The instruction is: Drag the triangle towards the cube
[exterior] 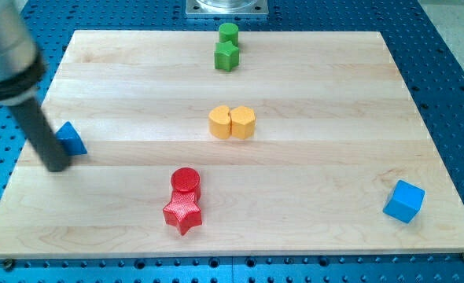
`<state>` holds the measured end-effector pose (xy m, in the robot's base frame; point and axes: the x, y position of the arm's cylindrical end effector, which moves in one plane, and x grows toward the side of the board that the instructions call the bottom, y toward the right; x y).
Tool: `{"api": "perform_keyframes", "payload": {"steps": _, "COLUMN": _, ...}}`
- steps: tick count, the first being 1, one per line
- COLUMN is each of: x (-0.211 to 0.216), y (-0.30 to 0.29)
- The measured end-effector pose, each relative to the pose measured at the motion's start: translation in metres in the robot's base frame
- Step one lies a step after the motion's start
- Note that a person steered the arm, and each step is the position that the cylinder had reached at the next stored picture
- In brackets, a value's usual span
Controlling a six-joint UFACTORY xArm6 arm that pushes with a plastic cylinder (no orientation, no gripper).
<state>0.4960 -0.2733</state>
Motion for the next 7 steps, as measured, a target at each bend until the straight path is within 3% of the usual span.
{"api": "perform_keyframes", "payload": {"steps": 1, "x": -0.02, "y": -0.004}}
{"api": "perform_keyframes", "payload": {"steps": 2, "x": -0.028, "y": 0.112}}
{"api": "perform_keyframes", "payload": {"steps": 4, "x": -0.057, "y": 0.126}}
{"api": "perform_keyframes", "payload": {"steps": 6, "x": -0.013, "y": 0.308}}
{"api": "perform_keyframes", "payload": {"steps": 7, "x": -0.024, "y": 0.26}}
